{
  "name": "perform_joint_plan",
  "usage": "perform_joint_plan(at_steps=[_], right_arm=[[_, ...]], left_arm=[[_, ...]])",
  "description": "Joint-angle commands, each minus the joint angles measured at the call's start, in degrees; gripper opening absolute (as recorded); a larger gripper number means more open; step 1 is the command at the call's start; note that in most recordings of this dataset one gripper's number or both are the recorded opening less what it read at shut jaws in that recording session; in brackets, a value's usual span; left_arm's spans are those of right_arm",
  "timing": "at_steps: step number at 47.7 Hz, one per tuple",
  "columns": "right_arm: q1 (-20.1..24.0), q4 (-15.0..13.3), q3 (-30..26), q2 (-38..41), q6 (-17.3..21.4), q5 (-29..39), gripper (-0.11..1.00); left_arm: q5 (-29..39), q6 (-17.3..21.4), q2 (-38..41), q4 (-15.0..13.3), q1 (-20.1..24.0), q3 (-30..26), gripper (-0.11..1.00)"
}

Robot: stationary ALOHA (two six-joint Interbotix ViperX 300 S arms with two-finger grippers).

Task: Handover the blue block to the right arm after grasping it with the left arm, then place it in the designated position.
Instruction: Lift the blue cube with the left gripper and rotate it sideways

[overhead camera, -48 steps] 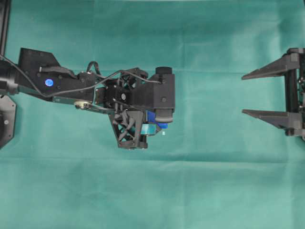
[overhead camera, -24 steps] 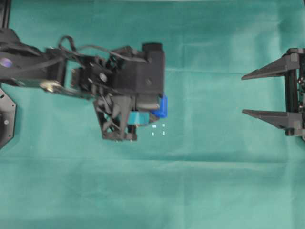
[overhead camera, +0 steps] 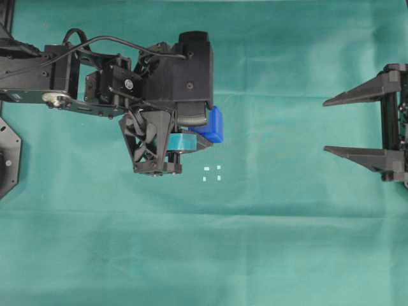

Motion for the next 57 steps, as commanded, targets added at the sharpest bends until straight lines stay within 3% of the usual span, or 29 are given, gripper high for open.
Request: perform_joint_plan(at_steps=[1, 41, 47, 57], right_arm=[[-0.1, 0.0, -1.6, 0.3, -0.1, -0.2, 0.95], [-0.1, 0.0, -1.6, 0.4, -0.1, -0.2, 0.95], [-0.1, -0.1, -1.6, 0.4, -0.1, -0.2, 0.95], [-0.1, -0.3, -1.6, 0.4, -0.2, -0.4, 0.95]], left_arm=[[-0.3, 0.1, -1.6, 0.1, 0.0, -1.1, 0.47], [-0.6, 0.0, -1.7, 0.1, 0.0, -0.9, 0.47], [-3.5, 0.1, -2.5, 0.1, -0.4, 0.5, 0.47], [-14.2, 0.0, -7.0, -0.1, -0.6, 7.0, 0.47]])
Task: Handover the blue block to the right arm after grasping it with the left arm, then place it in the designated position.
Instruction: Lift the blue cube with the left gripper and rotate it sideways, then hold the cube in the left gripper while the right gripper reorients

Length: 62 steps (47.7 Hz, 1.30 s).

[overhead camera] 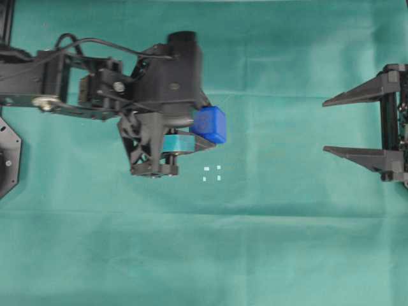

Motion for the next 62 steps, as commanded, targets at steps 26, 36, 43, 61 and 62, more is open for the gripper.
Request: perform_joint_plan(at_steps=[26, 36, 43, 61, 62], right_arm=[[-0.1, -2.3, -2.5, 0.3, -0.1, -0.6, 0.94], [-0.1, -2.3, -2.5, 0.3, -0.1, -0.7, 0.95], [-0.1, -2.5, -2.5, 0.3, -0.1, -0.7, 0.94], [-0.1, -7.6, -3.6, 0.3, -0.7, -0.4, 0.94], [-0.1, -8.2, -3.8, 0.3, -0.9, -0.3, 0.94]], left_arm=[[-27.1, -1.9, -11.6, -0.7, -0.2, 16.3, 0.47], [-27.2, -1.9, -11.3, -0.7, -0.2, 16.4, 0.47], [-27.2, -1.9, -11.2, -0.7, -0.2, 16.4, 0.47], [-27.0, -2.9, -11.1, -0.7, -0.2, 16.4, 0.47], [-27.0, -3.0, -11.1, -0.7, -0.2, 16.4, 0.47]])
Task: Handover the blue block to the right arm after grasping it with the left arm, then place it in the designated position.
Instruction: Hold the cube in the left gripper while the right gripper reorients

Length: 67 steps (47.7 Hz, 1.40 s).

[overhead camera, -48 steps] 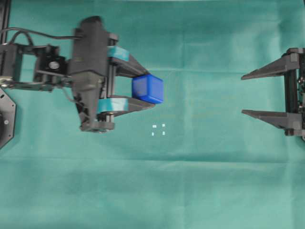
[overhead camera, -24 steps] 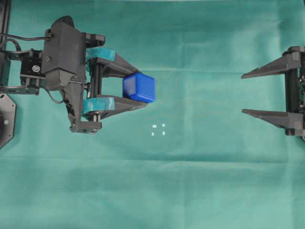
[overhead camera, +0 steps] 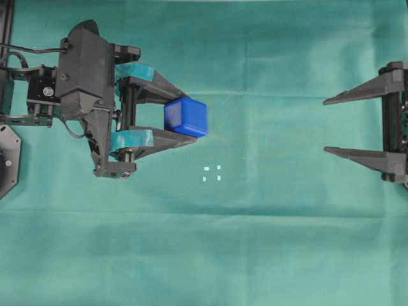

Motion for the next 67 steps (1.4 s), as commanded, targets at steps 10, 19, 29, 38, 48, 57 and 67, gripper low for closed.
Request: perform_joint_plan(at_steps=[10, 19, 29, 38, 48, 57, 67], right_arm=[[-0.1, -7.4, -4.2, 0.3, -4.2, 3.3, 0.94], [-0.1, -14.2, -6.1, 0.6, -10.4, 4.9, 0.94], [-0.1, -22.9, -7.9, 0.7, -19.1, 4.8, 0.94], [-0.1, -27.3, -9.1, 0.8, -24.7, 5.4, 0.94], [0.3, -33.0, -9.1, 1.1, -29.9, 7.1, 0.94], [0.3, -33.8, -9.3, 1.2, -30.4, 7.4, 0.94], [0.3, -34.5, -9.3, 1.3, -30.4, 7.4, 0.94]], left_arm=[[-0.4, -0.3, -0.4, -0.1, -0.1, -0.6, 0.47], [-0.3, -0.3, -0.3, -0.1, -0.1, -0.6, 0.47], [-0.3, -0.3, -0.3, -0.2, -0.1, -0.4, 0.47], [-0.2, -0.4, -0.3, -0.3, -0.1, -0.1, 0.47], [-0.2, -0.4, -0.3, -0.2, -0.1, -0.1, 0.47], [-0.1, -0.4, -0.4, -0.2, -0.1, -0.1, 0.47], [-0.1, -0.4, -0.4, -0.2, 0.0, -0.1, 0.47]])
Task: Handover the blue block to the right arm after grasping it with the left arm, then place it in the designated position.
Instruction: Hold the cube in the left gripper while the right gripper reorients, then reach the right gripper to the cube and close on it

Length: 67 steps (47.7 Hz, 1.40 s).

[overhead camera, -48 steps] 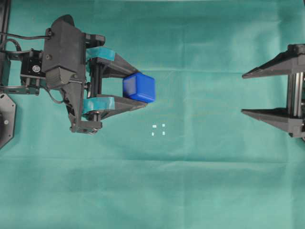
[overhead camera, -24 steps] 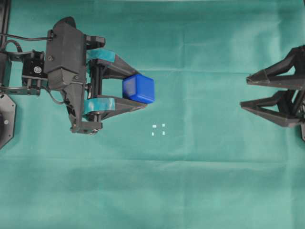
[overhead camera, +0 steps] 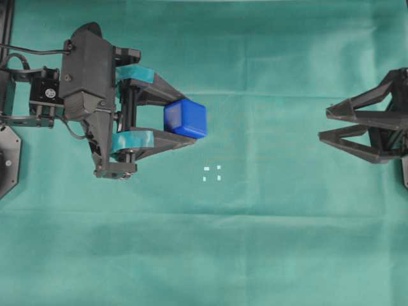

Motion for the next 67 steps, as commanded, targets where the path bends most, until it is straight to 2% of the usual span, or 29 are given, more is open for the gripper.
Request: perform_joint_plan(at_steps=[1, 45, 60, 67], right_arm=[[0.1, 0.0, -1.6, 0.4, 0.1, -0.1, 0.94], [0.1, 0.0, -2.0, 1.6, 0.1, -0.4, 0.94], [0.1, -0.1, -6.1, 7.7, 0.0, -0.5, 0.94], [0.1, -0.2, -9.3, 12.6, -0.1, -2.6, 0.94]], left_arm=[[-0.3, -0.1, -0.4, -0.1, -0.1, -0.7, 0.47], [-0.3, -0.1, -0.4, -0.2, -0.1, -0.7, 0.47], [-0.3, -0.1, -0.4, -0.1, -0.1, -0.7, 0.47], [-0.3, -0.1, -0.4, -0.2, -0.1, -0.7, 0.47]])
